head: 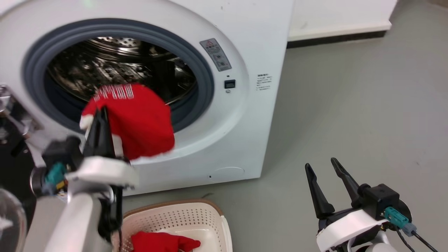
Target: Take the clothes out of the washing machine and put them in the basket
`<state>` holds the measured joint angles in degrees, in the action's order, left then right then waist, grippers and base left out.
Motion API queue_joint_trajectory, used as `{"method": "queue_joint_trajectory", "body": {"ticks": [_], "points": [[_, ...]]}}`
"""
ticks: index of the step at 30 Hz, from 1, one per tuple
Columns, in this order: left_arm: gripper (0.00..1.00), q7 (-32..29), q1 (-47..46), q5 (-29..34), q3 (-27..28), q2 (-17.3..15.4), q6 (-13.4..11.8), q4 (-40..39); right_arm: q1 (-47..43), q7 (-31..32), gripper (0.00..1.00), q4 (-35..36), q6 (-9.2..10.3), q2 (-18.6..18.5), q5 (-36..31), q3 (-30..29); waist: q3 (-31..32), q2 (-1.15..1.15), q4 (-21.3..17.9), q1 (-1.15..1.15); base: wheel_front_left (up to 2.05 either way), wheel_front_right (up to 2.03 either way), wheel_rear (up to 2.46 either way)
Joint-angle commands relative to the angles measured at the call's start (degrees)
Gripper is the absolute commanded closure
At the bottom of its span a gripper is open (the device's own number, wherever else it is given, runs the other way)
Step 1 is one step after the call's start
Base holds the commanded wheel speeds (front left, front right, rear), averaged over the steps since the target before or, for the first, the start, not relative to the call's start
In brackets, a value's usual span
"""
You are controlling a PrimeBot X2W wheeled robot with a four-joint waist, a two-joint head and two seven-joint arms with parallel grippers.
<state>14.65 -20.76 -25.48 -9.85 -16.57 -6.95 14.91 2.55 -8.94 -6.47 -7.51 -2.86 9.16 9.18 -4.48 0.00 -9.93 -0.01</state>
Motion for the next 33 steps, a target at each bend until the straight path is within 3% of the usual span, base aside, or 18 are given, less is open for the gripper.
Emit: {"method": "queue_joint_trajectory", "body": {"ticks": [1,7,13,28,33], "points": [[1.00,-0.5,3.5,0.0,-0.1,0.2,-1.2,-3.0,-0.8,0.4,0.00,0.6,0.04,0.0,-0.3,-0.1,1.0,0.00,1.3,0.01,0.00,0.00,0.00],[1.00,-3.4,13.8,-0.2,-3.1,2.2,-3.4,-10.1,-1.8,1.4,0.00,1.9,0.04,0.0,-1.1,-1.1,1.0,0.00,3.5,0.01,0.00,0.00,0.00],[1.00,-4.0,18.0,-2.1,-6.4,5.5,-1.9,-5.0,0.0,2.4,0.00,4.3,0.04,0.0,-2.5,-1.6,-4.2,0.00,5.9,0.01,0.00,0.00,0.00],[1.00,-0.8,0.3,-3.5,-8.3,8.5,6.8,27.6,7.6,1.7,0.00,6.9,0.04,0.0,-4.3,0.3,-23.7,0.00,5.8,0.01,0.00,0.00,0.00],[1.00,-0.2,-7.4,-5.1,-6.6,9.5,8.3,38.9,10.3,1.0,0.00,7.0,0.04,0.0,-4.5,1.3,-29.8,0.00,4.9,0.01,0.00,0.00,0.00]]}}
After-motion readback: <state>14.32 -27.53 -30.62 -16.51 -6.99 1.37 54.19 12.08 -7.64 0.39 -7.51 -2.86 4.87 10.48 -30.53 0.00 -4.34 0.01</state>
